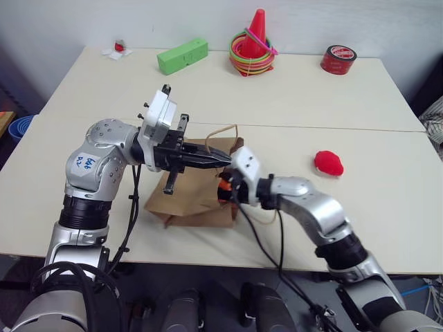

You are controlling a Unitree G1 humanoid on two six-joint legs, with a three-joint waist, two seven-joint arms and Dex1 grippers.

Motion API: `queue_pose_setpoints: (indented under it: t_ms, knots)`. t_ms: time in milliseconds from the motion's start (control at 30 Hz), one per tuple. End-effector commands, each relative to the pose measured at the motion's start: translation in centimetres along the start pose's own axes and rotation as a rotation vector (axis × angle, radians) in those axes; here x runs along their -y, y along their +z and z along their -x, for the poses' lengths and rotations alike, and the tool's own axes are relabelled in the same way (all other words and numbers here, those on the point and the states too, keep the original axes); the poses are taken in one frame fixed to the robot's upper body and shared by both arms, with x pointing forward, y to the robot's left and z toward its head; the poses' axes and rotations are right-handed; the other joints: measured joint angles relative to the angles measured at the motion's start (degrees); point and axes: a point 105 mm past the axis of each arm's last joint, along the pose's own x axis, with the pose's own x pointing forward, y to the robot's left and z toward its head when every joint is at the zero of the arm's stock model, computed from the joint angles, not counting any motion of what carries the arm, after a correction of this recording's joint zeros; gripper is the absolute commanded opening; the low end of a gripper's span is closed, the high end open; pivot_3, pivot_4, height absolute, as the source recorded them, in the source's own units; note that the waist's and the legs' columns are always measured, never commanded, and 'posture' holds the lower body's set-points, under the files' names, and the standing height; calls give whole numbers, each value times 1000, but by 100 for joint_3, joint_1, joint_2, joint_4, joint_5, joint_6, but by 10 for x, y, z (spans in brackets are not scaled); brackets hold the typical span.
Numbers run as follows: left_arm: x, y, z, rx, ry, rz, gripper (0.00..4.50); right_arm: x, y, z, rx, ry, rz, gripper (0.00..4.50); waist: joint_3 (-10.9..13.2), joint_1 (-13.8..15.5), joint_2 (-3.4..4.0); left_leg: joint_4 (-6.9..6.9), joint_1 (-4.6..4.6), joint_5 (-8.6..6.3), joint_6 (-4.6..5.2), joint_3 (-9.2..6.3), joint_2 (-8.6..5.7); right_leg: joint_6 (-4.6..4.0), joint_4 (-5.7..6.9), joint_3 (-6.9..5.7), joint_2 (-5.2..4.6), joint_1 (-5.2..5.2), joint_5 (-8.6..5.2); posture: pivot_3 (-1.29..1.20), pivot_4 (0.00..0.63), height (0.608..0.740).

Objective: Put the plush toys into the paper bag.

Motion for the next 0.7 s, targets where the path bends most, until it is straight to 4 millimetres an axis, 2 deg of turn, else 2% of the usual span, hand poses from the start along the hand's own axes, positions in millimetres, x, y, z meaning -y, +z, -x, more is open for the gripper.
queue_pose_setpoints:
  t_ms: [33, 133, 167, 233, 300, 367, 433, 467, 567, 700]
  knots:
    - [0, 3, 7, -12, 28, -34, 0, -8, 29, 45, 160, 46, 56, 3320, 0, 5, 0, 0, 0, -2, 2, 0, 0, 0, -2, 1, 0, 1, 0, 0, 150, 740]
    - [0, 2, 9, -18, 40, -46, 0, -3, 27, 85, 194, -24, 45, 4371, 0, 1, 0, -3, 0, -4, 2, 1, 2, 1, -5, -1, 1, 2, 0, 0, 150, 740]
    - [-1, 3, 9, -16, 43, -51, 0, 0, 23, 99, 185, -68, 49, 4475, 0, 2, 0, -3, 1, -4, 2, 3, 2, 1, -4, -1, 1, 2, 0, 0, 150, 740]
    - [-1, 4, 9, -15, 48, -65, 0, 4, 13, 122, 149, -143, 65, 4475, 0, 10, 0, -3, 3, -4, 2, 4, 3, 1, -3, 0, 2, 3, 0, 0, 150, 740]
    - [-2, 8, 8, -13, 57, -92, 0, 13, -4, 157, 107, -291, 62, 4475, 0, 34, -1, -3, 7, -4, 3, 6, 2, 1, -2, 2, 2, 6, 1, 0, 150, 740]
    - [-4, 14, 8, -14, 72, -131, 0, 23, -28, 205, 51, -522, 67, 4475, 0, 77, 0, -4, 11, -4, 3, 8, 2, 1, -2, 4, 3, 9, 1, 0, 150, 740]
    - [-4, 17, 8, -23, 73, -157, 0, 18, -51, 241, 15, -690, 30, 4475, 0, 124, 0, -6, 13, -4, 3, 9, 2, 1, -3, 5, 4, 10, 1, 0, 150, 740]
    - [-4, 17, 9, -30, 71, -164, 0, 16, -61, 251, -3, -746, 10, 4475, 0, 127, -1, -7, 14, -4, 2, 8, 2, 1, -3, 4, 7, 11, 0, 0, 150, 740]
    - [-4, 16, 10, -36, 67, -165, 0, 14, -80, 256, -89, -786, 15, 4475, 0, 61, 1, -5, 30, -2, 4, 26, -1, 9, 1, 18, 12, 17, 5, 0, 150, 740]
    - [-3, 10, 11, -65, 59, -157, 0, 39, -75, 242, -84, -818, 61, 4475, -1, -87, 6, -5, 56, 1, 0, 47, 5, 10, 3, 41, -4, 17, 7, 0, 150, 740]
